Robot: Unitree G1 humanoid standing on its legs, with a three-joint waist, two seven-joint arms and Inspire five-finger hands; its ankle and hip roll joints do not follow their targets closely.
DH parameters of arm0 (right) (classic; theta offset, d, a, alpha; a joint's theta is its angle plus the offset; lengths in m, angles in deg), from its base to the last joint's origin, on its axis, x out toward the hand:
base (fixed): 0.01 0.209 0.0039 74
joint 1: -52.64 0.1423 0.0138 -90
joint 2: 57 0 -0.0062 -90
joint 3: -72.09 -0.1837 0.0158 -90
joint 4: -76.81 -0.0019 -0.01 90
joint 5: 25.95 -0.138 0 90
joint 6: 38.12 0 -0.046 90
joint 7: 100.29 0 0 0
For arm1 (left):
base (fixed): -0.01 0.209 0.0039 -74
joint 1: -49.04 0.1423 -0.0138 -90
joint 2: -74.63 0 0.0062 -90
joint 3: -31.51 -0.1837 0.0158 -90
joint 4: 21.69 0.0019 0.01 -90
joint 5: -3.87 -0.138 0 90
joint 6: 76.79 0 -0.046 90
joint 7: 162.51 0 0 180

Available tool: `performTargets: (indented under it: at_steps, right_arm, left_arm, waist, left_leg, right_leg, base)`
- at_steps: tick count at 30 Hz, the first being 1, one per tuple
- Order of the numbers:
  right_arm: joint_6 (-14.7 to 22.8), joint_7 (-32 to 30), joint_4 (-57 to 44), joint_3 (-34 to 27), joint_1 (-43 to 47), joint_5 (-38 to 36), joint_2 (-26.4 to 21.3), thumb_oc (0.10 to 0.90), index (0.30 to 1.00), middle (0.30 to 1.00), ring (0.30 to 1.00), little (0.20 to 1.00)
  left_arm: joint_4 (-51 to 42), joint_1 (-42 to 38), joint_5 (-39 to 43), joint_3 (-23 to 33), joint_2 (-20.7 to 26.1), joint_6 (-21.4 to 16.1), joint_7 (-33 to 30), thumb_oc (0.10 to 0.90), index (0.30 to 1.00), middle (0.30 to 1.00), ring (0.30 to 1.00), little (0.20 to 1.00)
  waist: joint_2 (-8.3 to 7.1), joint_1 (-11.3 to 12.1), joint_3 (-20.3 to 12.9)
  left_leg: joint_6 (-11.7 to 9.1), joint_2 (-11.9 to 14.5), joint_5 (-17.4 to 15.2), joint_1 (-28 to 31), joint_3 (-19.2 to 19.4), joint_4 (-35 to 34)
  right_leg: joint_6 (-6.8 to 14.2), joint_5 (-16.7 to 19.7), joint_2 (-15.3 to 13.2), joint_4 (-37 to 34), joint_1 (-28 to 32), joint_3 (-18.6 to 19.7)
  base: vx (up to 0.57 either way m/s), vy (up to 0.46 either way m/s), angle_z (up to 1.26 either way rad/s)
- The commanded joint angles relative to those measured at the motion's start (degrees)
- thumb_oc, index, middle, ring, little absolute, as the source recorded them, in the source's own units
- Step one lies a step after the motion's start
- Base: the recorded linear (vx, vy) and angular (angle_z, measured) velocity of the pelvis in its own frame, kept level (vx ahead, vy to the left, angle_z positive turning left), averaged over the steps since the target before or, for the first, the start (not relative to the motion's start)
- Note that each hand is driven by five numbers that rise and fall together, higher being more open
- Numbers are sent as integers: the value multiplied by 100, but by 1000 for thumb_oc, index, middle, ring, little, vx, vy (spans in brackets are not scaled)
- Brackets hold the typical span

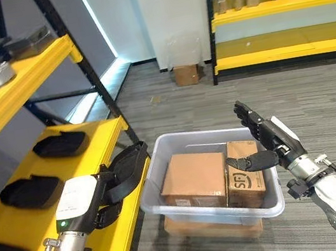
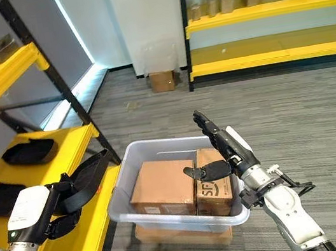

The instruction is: Move parts from the plastic box to the shelf.

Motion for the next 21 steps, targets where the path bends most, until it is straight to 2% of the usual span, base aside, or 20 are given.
performTargets:
  at_steps: [1,2,3,4,5,6,7,8,9,10,11,12,13,15,16,17,18,21]
  right_arm:
    - [553,-145,-366,-202,692,-17,-40,900,1000,1000,1000,1000]
    - [556,-169,-373,-214,666,-19,-46,900,1000,1000,1000,1000]
    - [567,-239,-346,-242,571,77,-81,900,1000,1000,1000,1000]
    - [575,-269,-388,-309,492,99,-108,900,1000,1000,1000,1000]
    - [601,-342,-382,-400,381,83,-105,900,1000,1000,1000,1000]
    - [603,-343,-391,-415,359,83,-101,900,1000,1000,1000,1000]
    - [608,-346,-403,-498,241,53,-67,900,1000,1000,1000,1000]
    - [617,-360,-410,-685,61,8,-69,900,1000,1000,1000,1000]
    - [594,-392,-394,-1004,-300,-54,8,900,1000,1000,1000,1000]
    - [592,-471,-367,-1181,-474,1,54,900,1000,1000,1000,1000]
    - [593,-477,-372,-1195,-486,8,52,900,1000,1000,1000,1000]
    - [608,-525,-354,-1231,-517,50,78,900,1000,1000,1000,1000]
    - [613,-586,-368,-1354,-609,51,118,900,1000,1000,1000,1000]
    - [603,-565,-389,-1457,-706,108,139,900,1000,1000,1000,1000]
    - [595,-568,-376,-1463,-717,125,179,900,1000,1000,1000,1000]
    - [596,-603,-348,-1456,-731,147,206,900,1000,1000,1000,1000]
    - [580,-642,-267,-1395,-740,229,286,900,1000,1000,1000,1000]
    - [558,-684,-208,-1317,-696,308,352,900,1000,1000,1000,1000]
  left_arm:
    - [-615,-684,386,845,206,-80,-712,400,300,300,300,300]
    - [-577,-710,382,820,174,-60,-734,400,300,300,300,300]
    - [-485,-809,381,700,164,-41,-714,400,300,300,300,300]
    - [-441,-941,362,610,198,-32,-757,400,300,300,300,300]
    - [-513,-1036,330,602,240,-87,-787,400,300,300,300,300]
    - [-513,-1038,327,588,249,-86,-788,400,300,300,300,300]
    - [-525,-1058,278,601,262,-107,-816,400,300,300,300,300]
    - [-535,-1130,261,619,235,-123,-823,400,300,300,300,300]
    - [-486,-1328,263,581,203,-70,-814,400,300,300,300,300]
    - [-477,-1499,227,485,219,-48,-815,400,300,300,300,300]
    - [-471,-1517,222,463,218,-43,-816,400,300,300,300,300]
    - [-449,-1656,184,376,225,-17,-852,400,300,300,300,300]
    - [-470,-1678,79,343,268,-34,-853,400,300,300,300,300]
    - [-521,-1826,-17,233,350,-75,-840,400,300,300,300,300]
    - [-520,-1910,-53,151,414,-101,-847,400,300,300,300,300]
    - [-520,-2018,-75,81,482,-102,-897,400,300,300,300,300]
    - [-526,-2194,-153,29,640,-73,-933,400,300,300,300,300]
    - [-540,-2242,-203,25,704,-38,-1025,400,300,300,300,300]
  waist:
    - [-279,-165,39]
    - [-321,-163,35]
    - [-415,-170,11]
    - [-490,-226,3]
    - [-532,-301,-40]
    - [-545,-312,-40]
    - [-580,-385,-59]
    - [-646,-518,-164]
    - [-648,-733,-333]
    - [-601,-861,-403]
    - [-596,-864,-401]
    - [-560,-931,-445]
    - [-519,-993,-504]
    - [-498,-1045,-573]
    - [-526,-1034,-564]
    - [-571,-1010,-558]
    - [-672,-949,-575]
    - [-777,-901,-599]
  left_leg:
    - [-450,540,344,-47,149,-299]
    - [-439,529,368,-138,349,-308]
    - [-470,502,359,-281,838,-266]
    - [-435,504,237,-287,1204,-170]
    - [-355,545,-62,-113,1467,93]
    - [-340,522,-132,-139,1444,172]
    - [-282,516,-402,-27,1504,423]
    - [-291,587,-824,351,1607,961]
    - [-277,672,-1283,983,1790,1388]
    - [-287,707,-1458,1292,1832,1331]
    - [-281,696,-1460,1299,1820,1313]
    - [-281,629,-1646,1468,1882,1155]
    - [-151,453,-2036,1539,2037,805]
    - [-90,376,-2210,1513,2231,586]
    - [-52,313,-2266,1478,2188,595]
    - [-1,218,-2327,1436,2152,645]
    - [64,27,-2456,1386,2179,618]
    - [168,-179,-2567,1392,2115,609]
  right_leg:
    - [-21,215,211,-1302,606,-226]
    - [4,270,142,-1397,571,-313]
    - [49,357,19,-1692,649,-522]
    - [81,500,-71,-1952,727,-673]
    - [78,728,-187,-2202,680,-897]
    - [100,760,-198,-2279,739,-925]
    - [110,881,-262,-2387,772,-1018]
    - [95,912,-347,-2495,800,-1126]
    - [49,968,-452,-2397,764,-1503]
    - [80,999,-597,-2169,671,-1722]
    - [95,986,-618,-2131,667,-1737]
    - [154,1020,-732,-1929,533,-1819]
    - [266,1080,-874,-1773,448,-1906]
    - [369,1196,-1118,-1490,380,-1951]
    - [442,1276,-1221,-1416,364,-1949]
    - [536,1392,-1356,-1427,399,-1987]
    - [698,1633,-1617,-1461,484,-2096]
    - [831,1816,-1775,-1539,542,-2143]
  base:
    - [-48,-15,53]
    - [-102,-65,54]
    - [-146,-85,89]
    - [-267,-94,133]
    - [-198,-37,168]
    - [-204,-15,114]
    - [-110,-1,112]
    - [-224,92,105]
    - [-223,252,184]
    - [-149,271,171]
    - [-61,249,158]
    - [5,201,114]
    - [20,299,91]
    - [44,306,76]
    - [25,287,90]
    - [23,403,90]
    - [6,321,82]
    - [0,205,40]
